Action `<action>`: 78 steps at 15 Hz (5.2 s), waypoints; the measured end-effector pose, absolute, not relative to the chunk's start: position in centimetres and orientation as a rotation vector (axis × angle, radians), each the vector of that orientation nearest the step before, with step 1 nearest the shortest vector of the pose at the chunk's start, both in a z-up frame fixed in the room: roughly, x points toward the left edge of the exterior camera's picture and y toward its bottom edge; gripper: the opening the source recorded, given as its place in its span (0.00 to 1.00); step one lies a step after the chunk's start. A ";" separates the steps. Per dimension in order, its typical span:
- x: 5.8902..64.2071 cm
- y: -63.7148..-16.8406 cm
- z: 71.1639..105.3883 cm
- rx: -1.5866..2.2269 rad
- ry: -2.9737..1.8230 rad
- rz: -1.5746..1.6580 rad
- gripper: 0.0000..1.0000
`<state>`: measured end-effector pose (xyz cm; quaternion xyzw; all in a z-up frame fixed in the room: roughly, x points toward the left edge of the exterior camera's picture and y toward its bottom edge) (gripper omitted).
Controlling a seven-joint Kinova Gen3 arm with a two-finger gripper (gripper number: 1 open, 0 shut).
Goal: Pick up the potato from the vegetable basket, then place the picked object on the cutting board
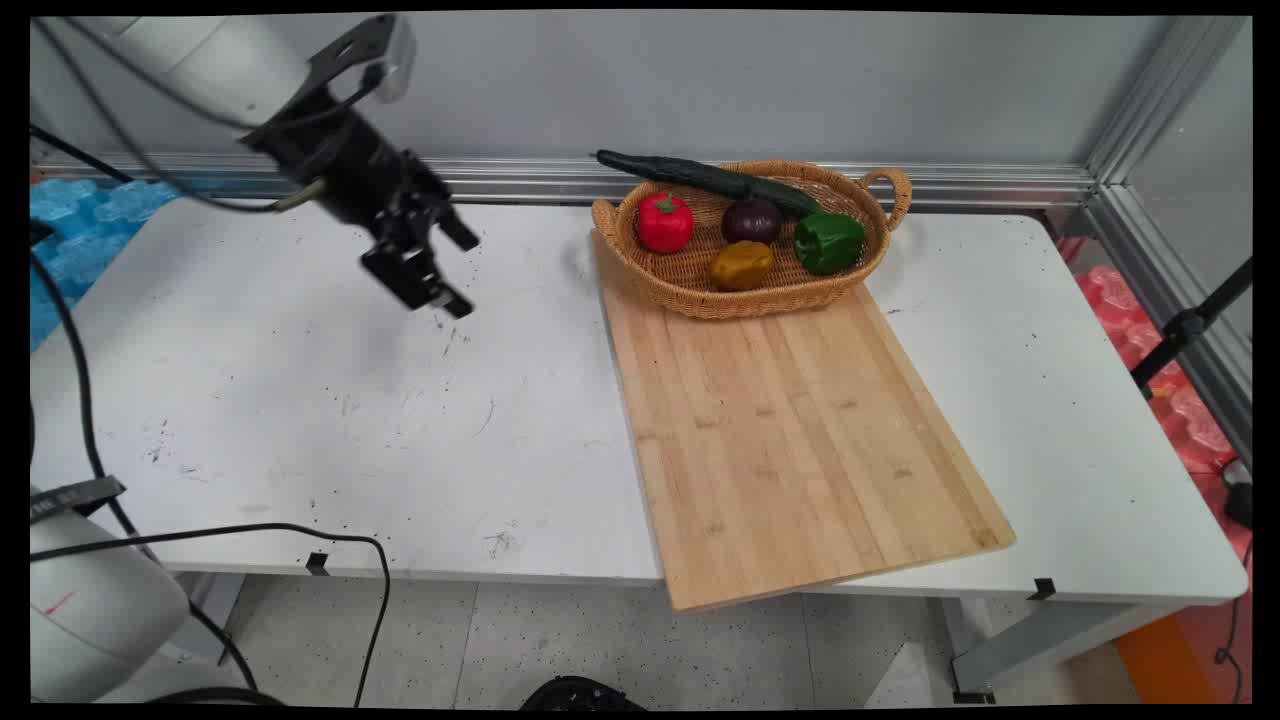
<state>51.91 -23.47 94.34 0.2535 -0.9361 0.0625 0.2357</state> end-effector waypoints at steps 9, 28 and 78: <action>44.7 -31.3 94.2 0.875 -2.465 0.207 1.00; 32.8 -47.1 83.9 1.166 -2.366 0.234 1.00; 17.5 -31.4 87.9 0.657 -2.543 0.174 0.00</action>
